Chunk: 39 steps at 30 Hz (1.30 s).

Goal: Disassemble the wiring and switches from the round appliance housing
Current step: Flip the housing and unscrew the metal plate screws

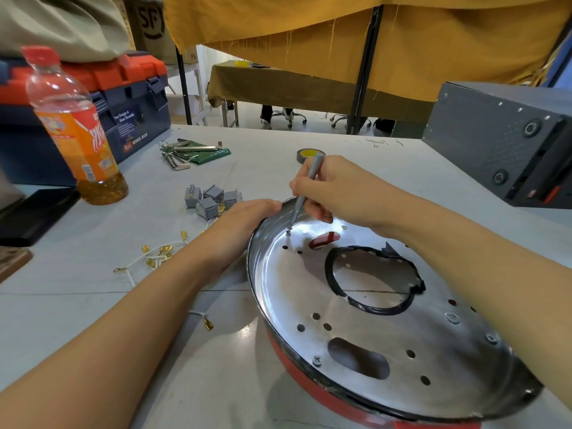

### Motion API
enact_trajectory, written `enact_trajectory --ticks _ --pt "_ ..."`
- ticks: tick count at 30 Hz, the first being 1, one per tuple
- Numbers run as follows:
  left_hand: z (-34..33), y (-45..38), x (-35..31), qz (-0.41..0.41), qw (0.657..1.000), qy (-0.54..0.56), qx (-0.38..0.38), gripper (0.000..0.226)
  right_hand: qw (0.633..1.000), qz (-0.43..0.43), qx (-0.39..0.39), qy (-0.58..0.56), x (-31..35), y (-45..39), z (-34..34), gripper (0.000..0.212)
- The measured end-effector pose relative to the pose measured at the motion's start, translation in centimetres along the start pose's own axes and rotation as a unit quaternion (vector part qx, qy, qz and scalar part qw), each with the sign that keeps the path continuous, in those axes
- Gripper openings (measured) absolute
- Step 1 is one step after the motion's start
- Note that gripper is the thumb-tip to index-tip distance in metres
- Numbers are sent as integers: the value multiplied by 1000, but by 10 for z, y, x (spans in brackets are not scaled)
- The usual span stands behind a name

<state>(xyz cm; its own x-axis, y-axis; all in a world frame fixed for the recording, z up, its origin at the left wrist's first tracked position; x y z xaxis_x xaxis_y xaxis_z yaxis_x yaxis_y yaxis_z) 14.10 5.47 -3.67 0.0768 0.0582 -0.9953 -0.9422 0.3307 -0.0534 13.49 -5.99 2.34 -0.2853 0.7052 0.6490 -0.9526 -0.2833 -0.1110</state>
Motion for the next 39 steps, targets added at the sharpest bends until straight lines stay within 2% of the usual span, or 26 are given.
enact_trajectory --ticks 6,10,14,27,34,39 --pt "-1 -2 -1 -10 1000 3 7 33 999 24 -7 -39 5 1 1 26" --pt "-2 -1 -1 -10 1000 22 18 29 999 20 -8 -26 4 1 2 34" --pt "-2 -2 -3 -22 1000 6 19 32 1000 0 -6 5 0 0 2 29" --pt "-2 -3 -4 -27 999 -2 18 29 999 21 -1 -42 4 2 1 36" --pt "-2 -2 -6 -30 999 -6 10 36 1000 -6 -13 -19 -2 -1 3 11" --pt "-2 -3 -4 -29 999 1 13 33 999 12 -19 -39 0 0 7 11"
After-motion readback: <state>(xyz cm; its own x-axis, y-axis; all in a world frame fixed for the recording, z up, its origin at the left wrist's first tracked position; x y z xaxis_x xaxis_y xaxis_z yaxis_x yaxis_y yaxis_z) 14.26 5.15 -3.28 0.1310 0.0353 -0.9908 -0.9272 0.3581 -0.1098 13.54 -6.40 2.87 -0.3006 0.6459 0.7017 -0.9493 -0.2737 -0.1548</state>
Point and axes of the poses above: each hand's wrist, its own y-axis away from the middle knuckle, its own z-axis out of the back of the hand, x = y × z, the point moved 8 cm from there along -y, towards the middle knuckle, and after that the axes turned 9 degrees about y, right-handed, at the moved point
